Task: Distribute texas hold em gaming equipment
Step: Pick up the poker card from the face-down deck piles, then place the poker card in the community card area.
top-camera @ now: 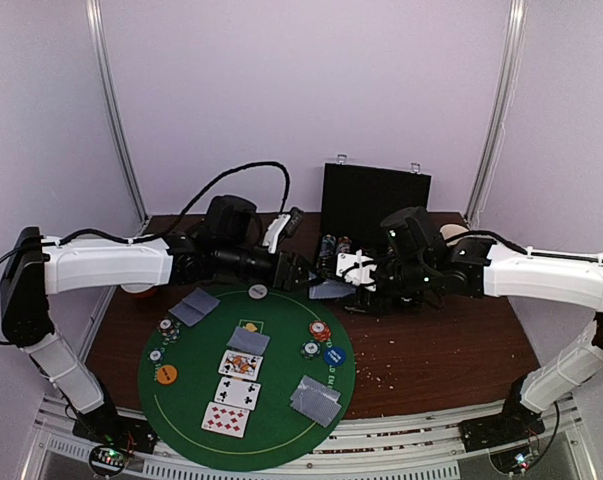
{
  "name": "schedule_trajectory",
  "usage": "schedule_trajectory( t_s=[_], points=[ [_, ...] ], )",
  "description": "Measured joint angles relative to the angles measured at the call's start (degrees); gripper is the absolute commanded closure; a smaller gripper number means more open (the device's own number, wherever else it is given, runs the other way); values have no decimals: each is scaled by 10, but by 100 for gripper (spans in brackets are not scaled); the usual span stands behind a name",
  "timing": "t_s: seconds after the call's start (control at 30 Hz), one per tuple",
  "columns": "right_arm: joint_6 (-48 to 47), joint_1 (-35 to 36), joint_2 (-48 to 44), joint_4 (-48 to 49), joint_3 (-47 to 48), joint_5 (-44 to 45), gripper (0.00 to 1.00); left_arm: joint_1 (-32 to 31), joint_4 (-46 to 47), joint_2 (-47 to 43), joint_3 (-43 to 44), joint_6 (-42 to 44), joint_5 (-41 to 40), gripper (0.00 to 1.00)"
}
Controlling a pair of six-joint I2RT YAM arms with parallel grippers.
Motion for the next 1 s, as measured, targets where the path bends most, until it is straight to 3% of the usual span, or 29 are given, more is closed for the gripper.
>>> schedule_trajectory(
  t_s=[0.2, 0.33, 0.53, 0.87, 1.0],
  points=[
    [0, 0, 0, 0, 0, 1, 52, -2, -23, -1, 2, 14, -6, 70],
    [0, 0, 0, 0, 0, 5, 52, -3, -38, -5, 5, 23, -7, 91],
    [0, 0, 0, 0, 0, 9, 52, -3, -63, -22, 8, 37, -7, 100],
    [-4, 0, 0, -1, 0, 15, 52, 3, -140, -65, 9, 70, -26, 100],
    [-5, 0, 0, -1, 0, 18, 52, 35, -186, -117, 9, 98, -20, 100]
  ],
)
